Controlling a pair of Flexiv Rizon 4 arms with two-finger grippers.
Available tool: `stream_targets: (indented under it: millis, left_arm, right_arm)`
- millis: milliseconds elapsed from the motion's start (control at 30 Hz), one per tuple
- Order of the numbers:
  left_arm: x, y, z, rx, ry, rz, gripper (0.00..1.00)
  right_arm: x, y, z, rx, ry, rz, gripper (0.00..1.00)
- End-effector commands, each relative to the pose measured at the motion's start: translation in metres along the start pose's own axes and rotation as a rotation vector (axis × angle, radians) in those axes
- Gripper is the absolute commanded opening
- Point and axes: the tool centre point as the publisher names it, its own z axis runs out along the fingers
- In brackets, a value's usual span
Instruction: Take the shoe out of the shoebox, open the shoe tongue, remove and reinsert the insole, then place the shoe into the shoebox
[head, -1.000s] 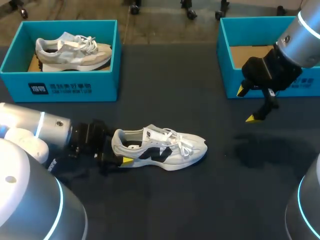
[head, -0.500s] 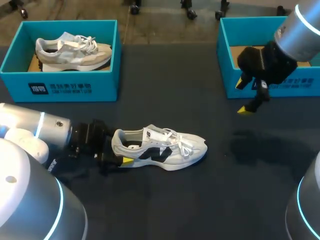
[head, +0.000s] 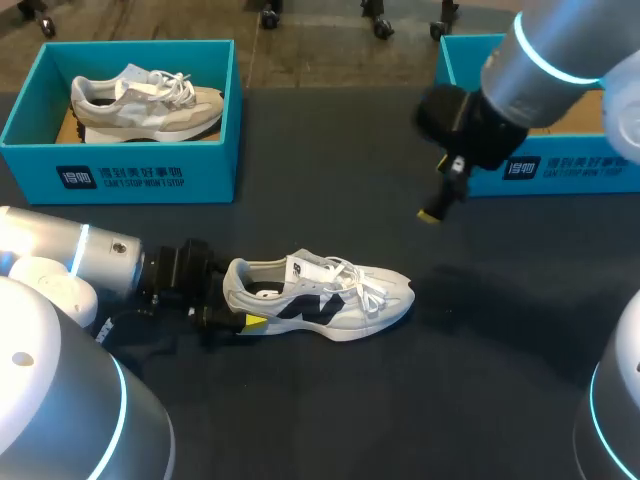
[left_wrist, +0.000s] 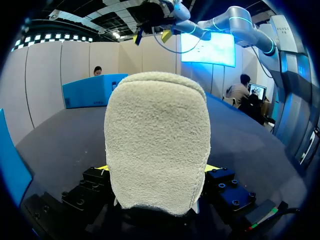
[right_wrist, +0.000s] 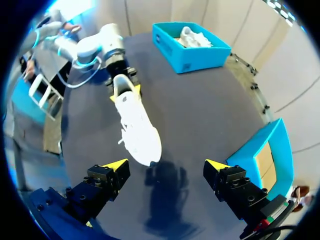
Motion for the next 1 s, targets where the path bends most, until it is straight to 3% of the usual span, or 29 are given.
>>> stream_targets:
  millis: [33,600,1000]
  left_arm:
    - [0.001,0.001,0.003,0.002,-0.005,0.0,0.0]
    - [0.001,0.001,0.003,0.002,-0.005,0.0,0.0]
    - [0.001,0.001,0.003,0.002,-0.005,0.0,0.0]
  right_arm:
    - [0.01,0.021,0.008,0.062,-0.028,0.048,1.0]
    - [0.051,0.08,0.017,0.171,-0.144,0.355,1.0]
    - [0.083,0.104,0.02,0.263,-0.237,0.566,1.0]
